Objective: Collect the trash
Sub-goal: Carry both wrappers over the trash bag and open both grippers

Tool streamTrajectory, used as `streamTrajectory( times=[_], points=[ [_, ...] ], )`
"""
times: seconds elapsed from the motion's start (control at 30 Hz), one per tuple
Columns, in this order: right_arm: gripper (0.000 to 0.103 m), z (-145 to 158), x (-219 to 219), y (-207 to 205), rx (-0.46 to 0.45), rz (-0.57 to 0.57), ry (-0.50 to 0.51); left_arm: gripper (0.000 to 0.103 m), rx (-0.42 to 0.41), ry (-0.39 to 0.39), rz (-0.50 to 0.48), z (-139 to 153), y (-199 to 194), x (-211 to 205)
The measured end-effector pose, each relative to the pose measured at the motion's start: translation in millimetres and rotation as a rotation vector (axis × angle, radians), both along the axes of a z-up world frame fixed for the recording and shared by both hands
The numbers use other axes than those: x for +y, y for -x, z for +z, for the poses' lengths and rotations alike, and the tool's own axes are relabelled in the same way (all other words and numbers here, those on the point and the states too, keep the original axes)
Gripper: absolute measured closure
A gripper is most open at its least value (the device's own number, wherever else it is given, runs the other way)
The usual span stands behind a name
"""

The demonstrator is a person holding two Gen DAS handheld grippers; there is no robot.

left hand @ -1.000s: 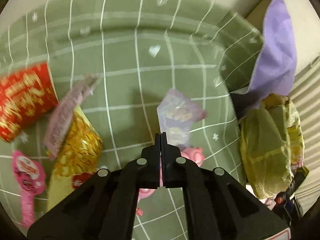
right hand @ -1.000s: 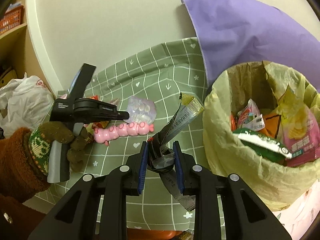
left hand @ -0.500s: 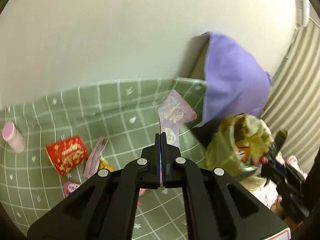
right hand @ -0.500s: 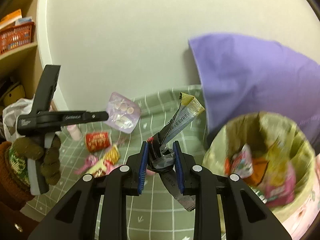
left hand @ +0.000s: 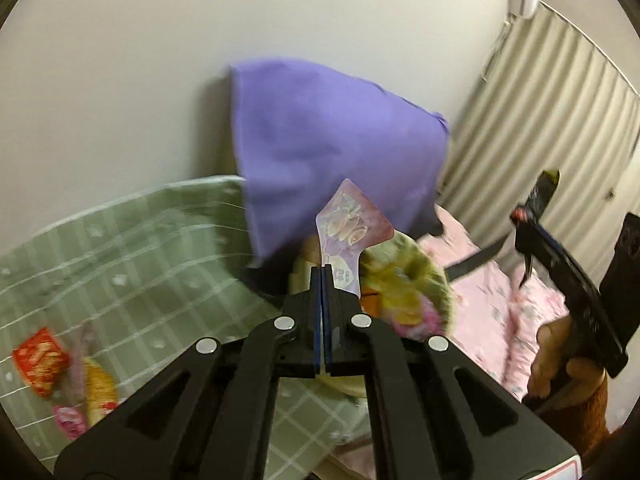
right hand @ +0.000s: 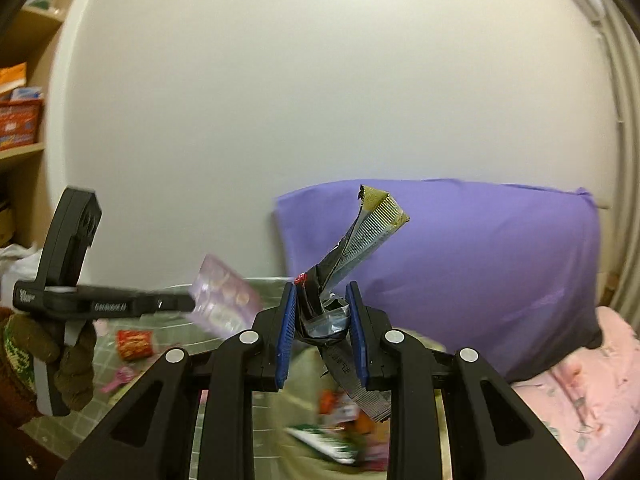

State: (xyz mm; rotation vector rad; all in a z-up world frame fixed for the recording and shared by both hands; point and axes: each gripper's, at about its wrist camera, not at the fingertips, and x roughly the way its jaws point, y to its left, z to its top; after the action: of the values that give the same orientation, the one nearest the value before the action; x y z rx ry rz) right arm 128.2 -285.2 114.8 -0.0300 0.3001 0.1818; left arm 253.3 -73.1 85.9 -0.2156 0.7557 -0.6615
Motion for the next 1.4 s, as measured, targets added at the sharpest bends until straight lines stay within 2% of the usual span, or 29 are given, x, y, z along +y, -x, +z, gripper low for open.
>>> streamTrajectory(
  times=[0.17,0.33,0.53,0.67,0.83,1.03,1.13,1.23,1.37,1.4],
  points=[
    [0.079,-5.3,-34.9,-7.4,0.054,-0.028,-0.036,0.102,0.057,-0.023,-0.094,-23.1,-13.3,-51.2],
    [0.078,-29.7,-51.6,-24.9,0.137,-0.028,-0.047,0.102,0.114,-0.068,-0.124,-52.5,-23.1,-85.3],
    [0.078,-59.7,-53.4,-66.9,0.237,0.038,-0.108,0.102,0.173,-0.095,-0.116,-79.1,-36.5,-97.0],
    [0.078,-87.7,-50.4,-103.3,0.348,0.114,-0.168,0.102,0.194,-0.110,-0.097,-89.4,-43.0,-94.5],
    [0.078,-115.2,-41.0,-115.2,0.438,0.053,-0.065,0.102,0.219,-0.123,-0.088,-100.7,-50.1,-92.2],
    [0.078,-131.6,-50.6,-115.2,0.455,0.002,0.002,0.102,0.202,-0.138,-0.118,-107.0,-51.4,-103.3],
    [0.078,-129.6,-48.5,-110.5,0.439,0.002,0.023,0.102,0.196,-0.137,-0.133,-108.5,-52.5,-107.4],
    [0.069,-126.8,-45.7,-104.5,0.417,0.015,0.037,0.101,0.187,-0.116,-0.149,-109.3,-53.5,-106.3],
    [0.060,-124.3,-45.9,-97.0,0.404,-0.025,0.067,0.082,0.167,-0.090,-0.139,-104.3,-50.4,-97.3],
    [0.059,-123.9,-46.3,-95.4,0.402,-0.033,0.067,0.081,0.156,-0.086,-0.123,-102.5,-49.5,-93.7]
  ],
)
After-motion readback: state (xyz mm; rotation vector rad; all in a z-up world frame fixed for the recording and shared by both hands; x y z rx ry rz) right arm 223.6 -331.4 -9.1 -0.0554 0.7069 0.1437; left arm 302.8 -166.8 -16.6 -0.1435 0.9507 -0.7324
